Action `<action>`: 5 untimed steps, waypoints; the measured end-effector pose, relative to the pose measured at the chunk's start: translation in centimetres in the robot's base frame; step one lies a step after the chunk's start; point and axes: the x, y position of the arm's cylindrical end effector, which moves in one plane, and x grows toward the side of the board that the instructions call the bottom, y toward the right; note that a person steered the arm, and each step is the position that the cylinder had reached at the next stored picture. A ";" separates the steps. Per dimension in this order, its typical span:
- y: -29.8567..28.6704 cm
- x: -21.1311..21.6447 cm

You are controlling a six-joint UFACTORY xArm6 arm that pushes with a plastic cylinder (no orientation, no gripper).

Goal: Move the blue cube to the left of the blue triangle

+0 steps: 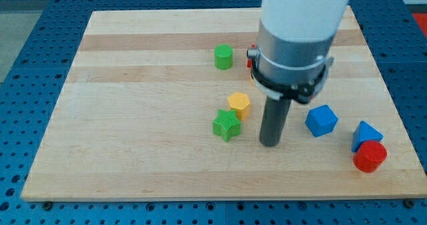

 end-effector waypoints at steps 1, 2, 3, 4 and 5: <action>0.0 -3.3; 1.0 -3.6; 2.0 -3.8; 3.2 -4.0; 5.1 -4.0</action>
